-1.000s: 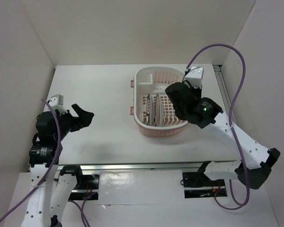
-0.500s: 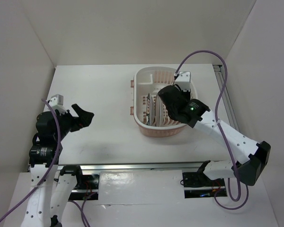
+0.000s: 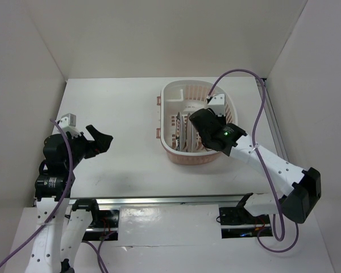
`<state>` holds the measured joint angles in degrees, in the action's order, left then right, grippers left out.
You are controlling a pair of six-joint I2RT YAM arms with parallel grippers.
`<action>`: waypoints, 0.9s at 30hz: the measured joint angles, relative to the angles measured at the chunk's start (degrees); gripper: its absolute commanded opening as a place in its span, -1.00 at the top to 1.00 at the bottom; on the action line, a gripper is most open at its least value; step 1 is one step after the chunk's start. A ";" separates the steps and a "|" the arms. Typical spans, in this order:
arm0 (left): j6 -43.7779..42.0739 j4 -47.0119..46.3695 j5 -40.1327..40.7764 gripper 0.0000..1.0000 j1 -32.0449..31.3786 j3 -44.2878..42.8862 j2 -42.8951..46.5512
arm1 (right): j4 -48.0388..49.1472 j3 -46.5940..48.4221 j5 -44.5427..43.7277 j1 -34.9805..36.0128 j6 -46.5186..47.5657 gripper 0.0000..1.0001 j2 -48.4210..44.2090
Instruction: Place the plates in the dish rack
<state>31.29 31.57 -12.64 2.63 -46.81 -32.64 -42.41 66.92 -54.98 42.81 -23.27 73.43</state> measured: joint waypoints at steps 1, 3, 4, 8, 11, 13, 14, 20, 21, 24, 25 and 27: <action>0.00 0.00 0.00 -1.00 0.00 0.00 0.00 | 0.13 -0.17 0.31 0.00 -0.09 1.00 0.00; 0.00 0.00 0.00 -1.00 0.00 0.00 0.00 | 0.74 -0.52 0.63 0.00 -0.20 1.00 0.00; 0.00 0.00 0.00 -1.00 0.00 0.00 0.00 | 0.94 -0.66 0.79 0.00 -0.35 1.00 0.00; 0.00 0.00 0.00 -1.00 0.00 0.00 0.00 | 1.33 -0.87 1.11 0.00 -0.72 1.00 0.02; -0.02 0.00 0.00 -1.00 0.00 0.00 0.00 | 1.38 -0.87 1.29 0.02 -1.16 1.00 0.11; -0.02 0.00 0.00 -1.00 0.00 0.00 0.00 | 1.40 -0.94 1.40 0.20 -1.42 1.00 0.24; 0.00 0.00 0.00 -1.00 0.00 0.00 0.00 | 1.40 -1.03 1.46 0.26 -1.49 1.00 0.28; -0.02 0.00 0.00 -1.00 0.00 0.00 0.00 | 1.92 -2.03 1.73 0.35 -2.27 1.00 1.16; -0.02 0.00 0.00 -1.00 0.00 0.00 0.00 | 2.14 -2.16 1.92 0.44 -2.47 1.00 1.46; -0.02 0.00 0.00 -1.00 0.00 0.00 0.00 | 2.62 -2.62 2.12 0.79 -3.10 1.00 2.16; -0.02 0.00 0.00 -1.00 0.00 0.00 0.00 | 2.64 -2.73 2.16 0.94 -3.28 1.00 2.34; -0.02 0.00 0.00 -1.00 0.00 0.00 0.00 | 2.64 -2.86 2.14 1.40 -3.54 1.00 2.56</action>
<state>31.27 31.57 -12.64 2.63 -46.81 -32.64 -39.77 64.05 -52.84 44.21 -26.81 75.99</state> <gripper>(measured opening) 1.000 0.105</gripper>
